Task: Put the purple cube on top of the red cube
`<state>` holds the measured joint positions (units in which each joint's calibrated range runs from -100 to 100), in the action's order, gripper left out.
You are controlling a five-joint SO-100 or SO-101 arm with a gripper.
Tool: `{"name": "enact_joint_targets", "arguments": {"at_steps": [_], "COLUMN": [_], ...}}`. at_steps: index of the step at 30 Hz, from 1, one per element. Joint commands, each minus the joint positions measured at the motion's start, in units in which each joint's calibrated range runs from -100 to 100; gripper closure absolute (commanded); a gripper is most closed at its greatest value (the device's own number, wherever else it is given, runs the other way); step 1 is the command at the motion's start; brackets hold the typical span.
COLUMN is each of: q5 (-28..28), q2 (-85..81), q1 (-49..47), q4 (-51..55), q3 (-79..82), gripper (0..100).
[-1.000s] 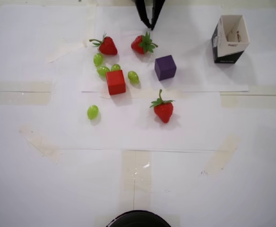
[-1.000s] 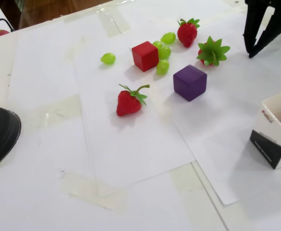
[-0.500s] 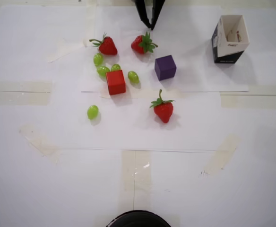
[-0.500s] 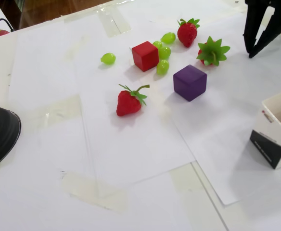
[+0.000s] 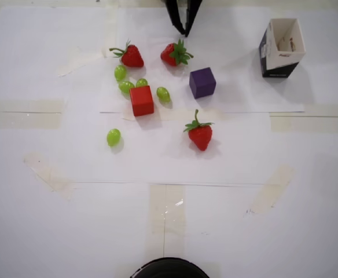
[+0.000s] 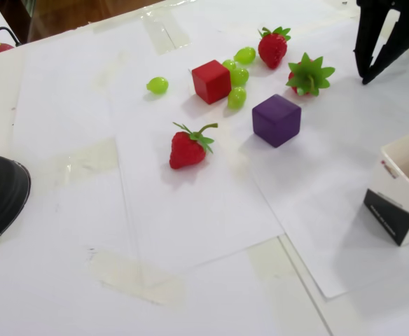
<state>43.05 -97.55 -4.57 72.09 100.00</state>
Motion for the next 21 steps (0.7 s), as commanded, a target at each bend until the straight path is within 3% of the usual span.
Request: {"name": "enact_joint_targets", "arguments": {"at_steps": [1, 21], "q5": [-0.34, 0.49], "q2": [-0.05, -0.05], "q1": [0.45, 2.14], "q4": [0.21, -1.02], "q3": [0.00, 0.00], "gripper": [100, 100]}}
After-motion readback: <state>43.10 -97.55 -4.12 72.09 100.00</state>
